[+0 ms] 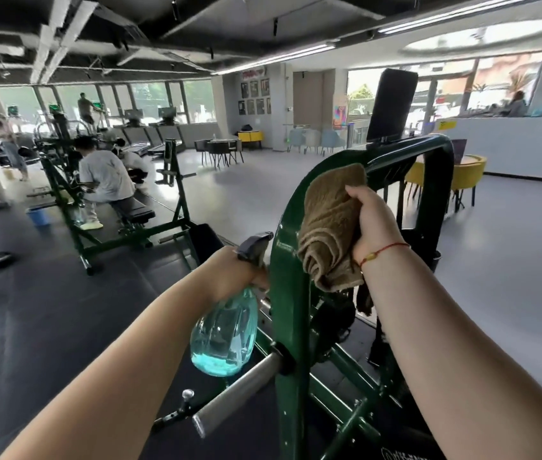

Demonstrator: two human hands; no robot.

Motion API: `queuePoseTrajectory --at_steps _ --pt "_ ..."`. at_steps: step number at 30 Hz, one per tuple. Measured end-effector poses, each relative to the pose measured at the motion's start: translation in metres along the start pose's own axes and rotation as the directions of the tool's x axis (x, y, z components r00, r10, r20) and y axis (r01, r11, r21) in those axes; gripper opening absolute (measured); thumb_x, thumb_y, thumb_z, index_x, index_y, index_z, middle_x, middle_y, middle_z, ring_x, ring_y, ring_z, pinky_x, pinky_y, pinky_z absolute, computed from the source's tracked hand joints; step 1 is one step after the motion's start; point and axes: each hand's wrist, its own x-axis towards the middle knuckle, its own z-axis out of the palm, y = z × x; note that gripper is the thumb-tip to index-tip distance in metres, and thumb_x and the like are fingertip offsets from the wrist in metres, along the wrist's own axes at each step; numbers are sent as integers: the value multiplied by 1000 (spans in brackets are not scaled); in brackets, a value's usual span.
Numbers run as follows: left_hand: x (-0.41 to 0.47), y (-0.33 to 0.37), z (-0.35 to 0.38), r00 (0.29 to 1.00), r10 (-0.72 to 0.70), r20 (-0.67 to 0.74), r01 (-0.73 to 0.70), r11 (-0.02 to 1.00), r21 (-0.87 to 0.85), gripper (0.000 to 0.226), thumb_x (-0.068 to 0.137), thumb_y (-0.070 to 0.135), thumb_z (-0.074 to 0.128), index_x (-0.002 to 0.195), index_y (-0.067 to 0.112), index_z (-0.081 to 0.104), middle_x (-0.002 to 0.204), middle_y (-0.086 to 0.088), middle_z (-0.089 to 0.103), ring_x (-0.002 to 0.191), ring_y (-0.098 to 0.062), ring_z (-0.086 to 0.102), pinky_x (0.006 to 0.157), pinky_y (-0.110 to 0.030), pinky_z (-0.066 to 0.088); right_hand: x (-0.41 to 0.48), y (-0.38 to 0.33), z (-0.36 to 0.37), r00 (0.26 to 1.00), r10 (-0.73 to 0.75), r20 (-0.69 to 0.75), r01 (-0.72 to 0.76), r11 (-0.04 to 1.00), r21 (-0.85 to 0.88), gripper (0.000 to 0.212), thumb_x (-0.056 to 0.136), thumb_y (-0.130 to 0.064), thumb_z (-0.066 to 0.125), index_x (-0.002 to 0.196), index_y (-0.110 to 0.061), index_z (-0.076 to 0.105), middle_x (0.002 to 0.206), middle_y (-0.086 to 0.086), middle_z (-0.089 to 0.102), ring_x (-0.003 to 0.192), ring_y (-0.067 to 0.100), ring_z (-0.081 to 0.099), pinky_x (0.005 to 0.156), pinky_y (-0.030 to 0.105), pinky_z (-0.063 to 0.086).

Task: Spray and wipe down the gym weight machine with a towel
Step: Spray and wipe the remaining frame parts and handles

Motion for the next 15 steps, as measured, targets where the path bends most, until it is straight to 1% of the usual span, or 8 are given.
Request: queuePoseTrajectory --at_steps 2,5,6,8,9,12,14,15 --pt "11 10 10 999 -8 -40 6 999 -38 6 71 7 78 73 4 73 77 -11 73 72 -24 66 72 -40 55 17 -21 -9 995 -98 -31 98 995 20 29 91 -29 64 116 -15 62 115 15 68 99 35 69 89 53 57" --pt "24 27 22 995 0 -105 -16 989 -144 62 49 25 80 101 -7 71 94 -27 71 75 -27 63 81 -55 56 46 -55 -22 962 -262 -74 263 965 -2 16 91 -22 63 108 -20 61 114 12 67 99 31 69 86 48 60" --pt "28 34 27 994 -6 -109 -9 991 -136 63 49 25 80 102 -9 70 96 -29 70 75 -28 63 83 -58 55 56 -66 -27 943 -322 -83 320 947 -35 14 91 -21 64 105 -21 61 113 10 67 99 28 69 85 44 59" --pt "31 52 38 993 -27 -114 14 993 -116 35 61 11 79 88 -9 71 89 -29 71 77 -37 67 87 -59 54 79 -85 -36 881 -465 -90 447 879 -163 16 91 -21 64 106 -16 61 104 4 65 94 21 66 81 34 54" --pt "34 62 42 990 -38 -135 23 994 -110 30 59 10 79 82 -7 72 87 -28 72 82 -43 70 89 -59 54 91 -93 -40 835 -544 -81 508 819 -267 19 91 -23 64 107 -15 60 100 1 63 91 17 64 80 30 50" --pt "47 85 51 979 -54 -195 31 992 -121 62 40 27 79 95 0 73 97 -30 70 92 -48 69 89 -60 57 122 -111 -48 682 -730 45 622 548 -559 28 92 -42 64 111 -21 61 105 0 63 103 24 61 90 33 47" --pt "49 99 53 969 -85 -232 64 993 -98 60 45 27 74 99 0 73 100 -28 70 82 -35 70 83 -49 60 133 -109 -43 609 -758 232 658 319 -682 35 94 -47 60 121 -25 62 112 -1 63 112 29 57 99 45 46" --pt "52 108 55 956 -105 -273 84 993 -87 53 48 27 70 95 1 74 99 -25 72 81 -31 69 85 -50 59 136 -107 -38 604 -714 354 661 201 -723 38 96 -46 57 129 -28 59 118 0 63 117 30 54 102 47 43"
